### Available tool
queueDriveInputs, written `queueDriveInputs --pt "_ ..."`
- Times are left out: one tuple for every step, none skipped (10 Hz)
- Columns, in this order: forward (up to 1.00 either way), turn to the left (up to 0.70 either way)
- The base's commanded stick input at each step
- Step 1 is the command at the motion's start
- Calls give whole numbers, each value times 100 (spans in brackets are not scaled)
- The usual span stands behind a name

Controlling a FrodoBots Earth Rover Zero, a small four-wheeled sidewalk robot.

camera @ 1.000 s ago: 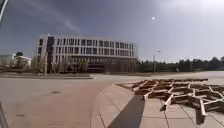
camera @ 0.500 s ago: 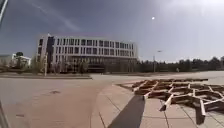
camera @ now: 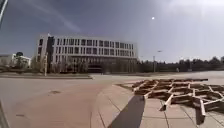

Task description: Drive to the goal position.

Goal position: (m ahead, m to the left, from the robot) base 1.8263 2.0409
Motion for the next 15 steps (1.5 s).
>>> queueDriveInputs --pt "5 0" --pt "5 0" --pt "5 0" --pt "5 0" --pt "5 0" --pt "5 0" --pt "5 0" --pt "5 0" --pt "4 0" --pt "5 0" --pt "5 0" --pt "4 0" --pt "5 0" --pt "5 0" --pt "5 0"
